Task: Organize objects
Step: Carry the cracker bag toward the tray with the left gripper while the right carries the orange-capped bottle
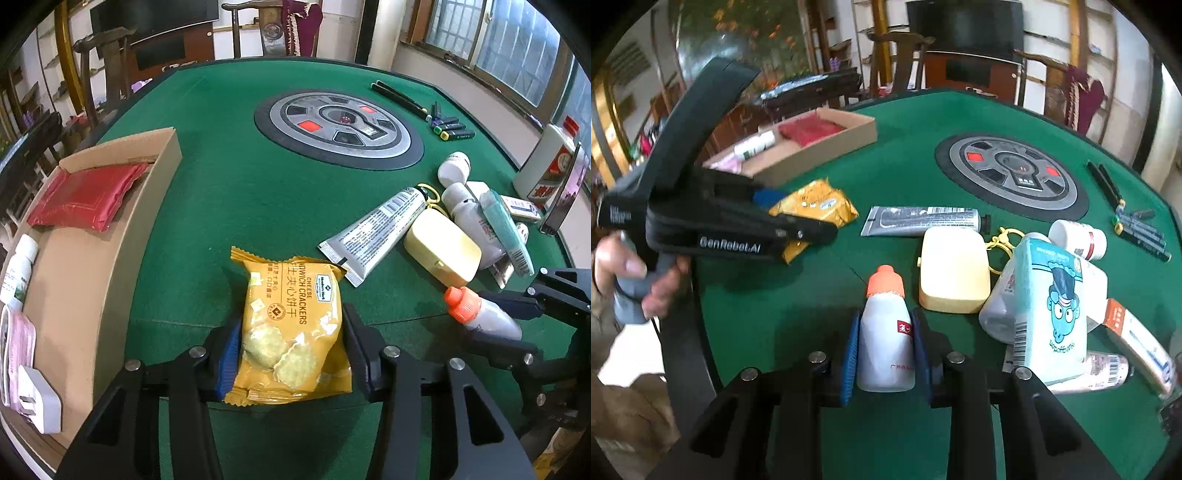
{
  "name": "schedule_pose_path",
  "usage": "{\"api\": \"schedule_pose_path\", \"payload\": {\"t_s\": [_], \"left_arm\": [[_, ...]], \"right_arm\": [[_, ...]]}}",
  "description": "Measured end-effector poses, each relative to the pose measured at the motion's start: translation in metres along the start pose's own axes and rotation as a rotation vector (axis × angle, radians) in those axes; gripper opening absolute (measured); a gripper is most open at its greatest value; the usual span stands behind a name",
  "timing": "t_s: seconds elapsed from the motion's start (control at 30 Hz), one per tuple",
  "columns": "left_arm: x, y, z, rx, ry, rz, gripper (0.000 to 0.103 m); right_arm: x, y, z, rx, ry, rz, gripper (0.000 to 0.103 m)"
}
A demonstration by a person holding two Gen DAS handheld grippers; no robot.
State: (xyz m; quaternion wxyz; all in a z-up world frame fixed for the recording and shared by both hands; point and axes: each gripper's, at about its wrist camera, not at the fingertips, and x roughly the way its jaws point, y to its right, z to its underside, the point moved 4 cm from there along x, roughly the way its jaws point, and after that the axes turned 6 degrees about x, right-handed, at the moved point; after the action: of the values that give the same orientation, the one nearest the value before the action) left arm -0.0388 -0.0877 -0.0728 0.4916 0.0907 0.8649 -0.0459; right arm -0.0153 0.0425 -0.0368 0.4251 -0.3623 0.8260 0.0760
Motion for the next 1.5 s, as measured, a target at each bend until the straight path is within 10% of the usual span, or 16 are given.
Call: {"api": "schedule_pose_path", "payload": {"t_s": [1.03,1.5], "left_arm": [[-0.019,-0.005,-0.001,-0.061,0.06,0.014,0.046],[-0.064,-0.011,0.015,-0.07,0.121,-0.029,0.047]], "right_arm": [[-0.011,0.008,-0.01,0.234,0.126,-0.177,0.029],[-0.029,-0.023,-0.045,0.258,0.35,-0.172,0.029]]}}
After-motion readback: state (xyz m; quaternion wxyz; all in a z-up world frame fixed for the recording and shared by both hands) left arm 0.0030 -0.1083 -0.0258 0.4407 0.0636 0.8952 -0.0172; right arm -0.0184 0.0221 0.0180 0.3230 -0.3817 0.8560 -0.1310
